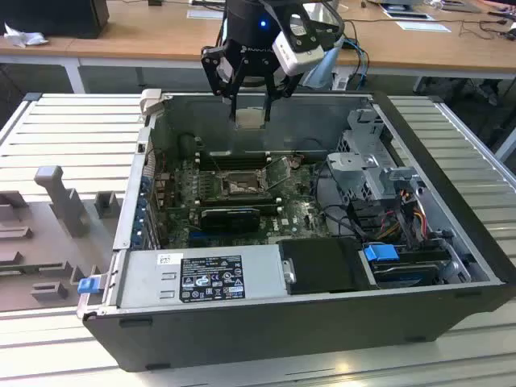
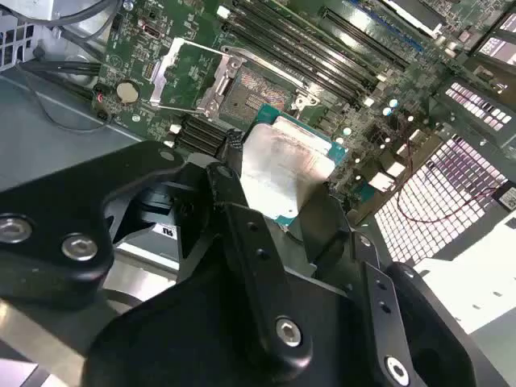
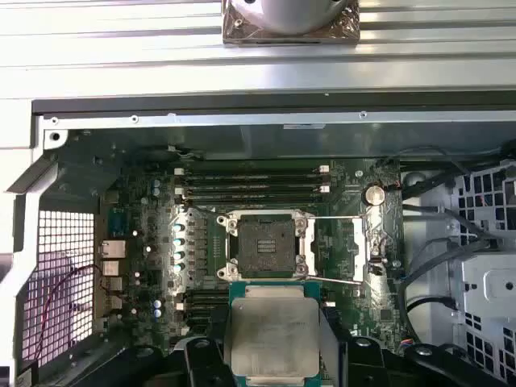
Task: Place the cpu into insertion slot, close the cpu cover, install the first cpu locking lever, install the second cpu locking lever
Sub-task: 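Place the cpu into insertion slot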
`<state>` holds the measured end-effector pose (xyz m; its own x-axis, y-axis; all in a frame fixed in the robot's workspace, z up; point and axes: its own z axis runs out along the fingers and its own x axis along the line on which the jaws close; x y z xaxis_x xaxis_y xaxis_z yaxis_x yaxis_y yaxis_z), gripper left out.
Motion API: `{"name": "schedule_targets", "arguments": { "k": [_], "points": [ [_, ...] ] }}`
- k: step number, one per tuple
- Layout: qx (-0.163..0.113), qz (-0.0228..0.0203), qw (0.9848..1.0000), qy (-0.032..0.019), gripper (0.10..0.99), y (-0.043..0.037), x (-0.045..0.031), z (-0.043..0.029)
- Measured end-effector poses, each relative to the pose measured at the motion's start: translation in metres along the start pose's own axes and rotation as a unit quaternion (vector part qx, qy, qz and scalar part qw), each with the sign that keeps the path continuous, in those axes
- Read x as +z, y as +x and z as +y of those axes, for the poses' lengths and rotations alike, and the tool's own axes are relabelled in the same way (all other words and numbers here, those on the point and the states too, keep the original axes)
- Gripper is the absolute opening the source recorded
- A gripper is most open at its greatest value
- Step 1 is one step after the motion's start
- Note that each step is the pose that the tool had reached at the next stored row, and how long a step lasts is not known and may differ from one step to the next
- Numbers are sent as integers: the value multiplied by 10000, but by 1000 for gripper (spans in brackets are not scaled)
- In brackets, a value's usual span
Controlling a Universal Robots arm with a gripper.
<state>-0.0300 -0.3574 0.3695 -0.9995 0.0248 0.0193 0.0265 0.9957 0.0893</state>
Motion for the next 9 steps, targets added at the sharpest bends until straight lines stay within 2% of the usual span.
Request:
{"name": "schedule_targets", "arguments": {
  "k": [6, 9],
  "points": [
    [357, -32, 9994, -7, 529, -1, 6, 0],
    [382, -28, 9993, -1, 529, 0, 30, -3]
  ]
}}
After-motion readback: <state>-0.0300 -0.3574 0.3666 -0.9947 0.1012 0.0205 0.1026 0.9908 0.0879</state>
